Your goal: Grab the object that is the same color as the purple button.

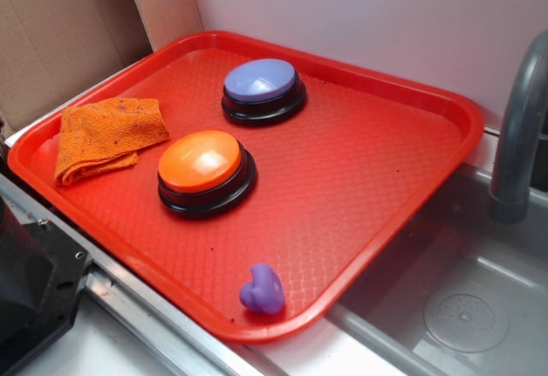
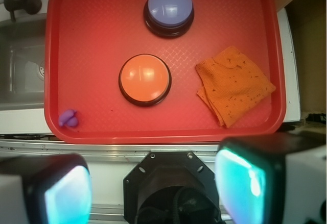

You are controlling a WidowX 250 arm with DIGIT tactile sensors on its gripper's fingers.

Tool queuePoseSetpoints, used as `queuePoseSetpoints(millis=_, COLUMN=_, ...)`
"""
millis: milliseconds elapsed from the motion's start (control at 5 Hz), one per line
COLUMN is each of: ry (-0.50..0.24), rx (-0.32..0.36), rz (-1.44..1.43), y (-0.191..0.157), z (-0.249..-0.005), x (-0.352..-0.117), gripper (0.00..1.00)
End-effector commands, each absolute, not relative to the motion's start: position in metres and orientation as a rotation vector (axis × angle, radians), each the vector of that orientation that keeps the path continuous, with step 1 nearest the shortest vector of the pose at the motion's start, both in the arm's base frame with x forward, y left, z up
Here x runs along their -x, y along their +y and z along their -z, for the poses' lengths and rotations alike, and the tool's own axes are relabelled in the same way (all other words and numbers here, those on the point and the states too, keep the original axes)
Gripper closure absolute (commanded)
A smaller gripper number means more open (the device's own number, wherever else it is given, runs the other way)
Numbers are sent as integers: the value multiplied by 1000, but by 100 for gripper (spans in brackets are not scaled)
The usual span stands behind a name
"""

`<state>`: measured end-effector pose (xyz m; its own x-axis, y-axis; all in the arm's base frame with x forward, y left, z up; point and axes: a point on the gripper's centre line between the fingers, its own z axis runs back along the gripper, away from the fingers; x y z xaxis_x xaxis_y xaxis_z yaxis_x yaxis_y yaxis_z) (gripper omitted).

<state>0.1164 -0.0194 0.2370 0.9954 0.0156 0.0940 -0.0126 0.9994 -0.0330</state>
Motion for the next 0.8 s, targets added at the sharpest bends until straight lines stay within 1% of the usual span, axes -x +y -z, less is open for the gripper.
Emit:
queuePoseSetpoints(millis=0, ry=-94, rx=32, rz=-14, y=-19, z=-237, x=-116, gripper=0)
queuePoseSetpoints(millis=200, ry=-121, rx=-26, rz=216, y=-31, z=-226, x=-143, gripper=0)
queuePoseSetpoints(millis=400, ry=-146, rx=-75, rz=468, y=-54, z=-209, x=-166, gripper=0)
queuePoseSetpoints(millis=600, ry=-209, rx=-48, rz=715, y=-73, z=-188, x=-179, gripper=0)
